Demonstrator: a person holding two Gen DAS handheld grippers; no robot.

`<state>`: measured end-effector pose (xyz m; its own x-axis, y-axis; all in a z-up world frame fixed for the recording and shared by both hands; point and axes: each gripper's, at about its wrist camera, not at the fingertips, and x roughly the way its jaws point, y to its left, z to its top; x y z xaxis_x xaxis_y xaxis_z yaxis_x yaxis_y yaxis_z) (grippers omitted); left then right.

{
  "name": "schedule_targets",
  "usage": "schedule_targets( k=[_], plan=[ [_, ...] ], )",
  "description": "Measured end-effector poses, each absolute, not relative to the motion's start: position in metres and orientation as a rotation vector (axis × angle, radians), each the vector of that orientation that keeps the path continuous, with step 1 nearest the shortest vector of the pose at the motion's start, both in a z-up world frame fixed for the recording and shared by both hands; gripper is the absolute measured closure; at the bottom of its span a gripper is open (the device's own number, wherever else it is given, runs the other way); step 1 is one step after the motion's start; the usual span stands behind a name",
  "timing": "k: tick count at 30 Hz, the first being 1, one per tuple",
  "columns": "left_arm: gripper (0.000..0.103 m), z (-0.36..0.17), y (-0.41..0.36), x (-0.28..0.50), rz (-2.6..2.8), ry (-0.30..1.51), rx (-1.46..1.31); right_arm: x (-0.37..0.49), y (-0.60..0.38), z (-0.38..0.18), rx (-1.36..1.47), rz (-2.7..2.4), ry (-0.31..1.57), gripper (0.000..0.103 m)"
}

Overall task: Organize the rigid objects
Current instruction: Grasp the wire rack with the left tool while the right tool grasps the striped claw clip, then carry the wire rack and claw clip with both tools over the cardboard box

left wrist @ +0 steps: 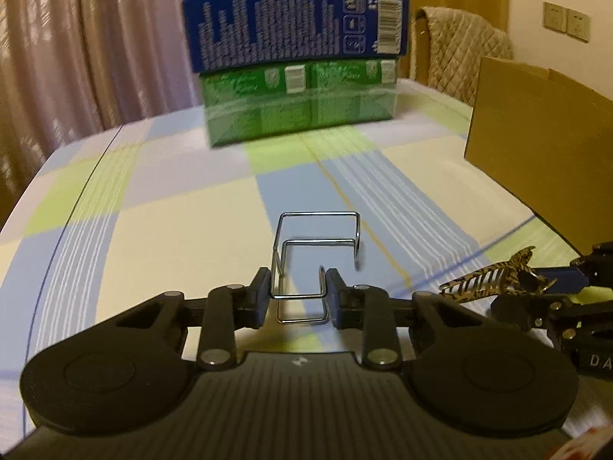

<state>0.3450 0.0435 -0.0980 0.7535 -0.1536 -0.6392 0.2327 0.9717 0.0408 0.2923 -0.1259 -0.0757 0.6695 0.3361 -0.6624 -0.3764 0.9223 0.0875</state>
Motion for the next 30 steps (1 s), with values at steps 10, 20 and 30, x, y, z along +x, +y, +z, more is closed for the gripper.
schedule_targets(
  k=[10,20,30],
  plan=[
    [0.078,-0.08,0.037,0.242,-0.112,0.803,-0.011,0.222,-0.14,-0.062,-0.066,0.463,0.791,0.076],
    [0.077,-0.08,0.01,0.148,-0.086,0.799,0.039,0.157,-0.166,-0.054,-0.076,0.446,0.811,0.076],
    [0.071,-0.082,0.006,0.152,-0.078,0.757,0.07,0.153,-0.174,-0.056,-0.027,0.418,0.829,0.076]
  ],
)
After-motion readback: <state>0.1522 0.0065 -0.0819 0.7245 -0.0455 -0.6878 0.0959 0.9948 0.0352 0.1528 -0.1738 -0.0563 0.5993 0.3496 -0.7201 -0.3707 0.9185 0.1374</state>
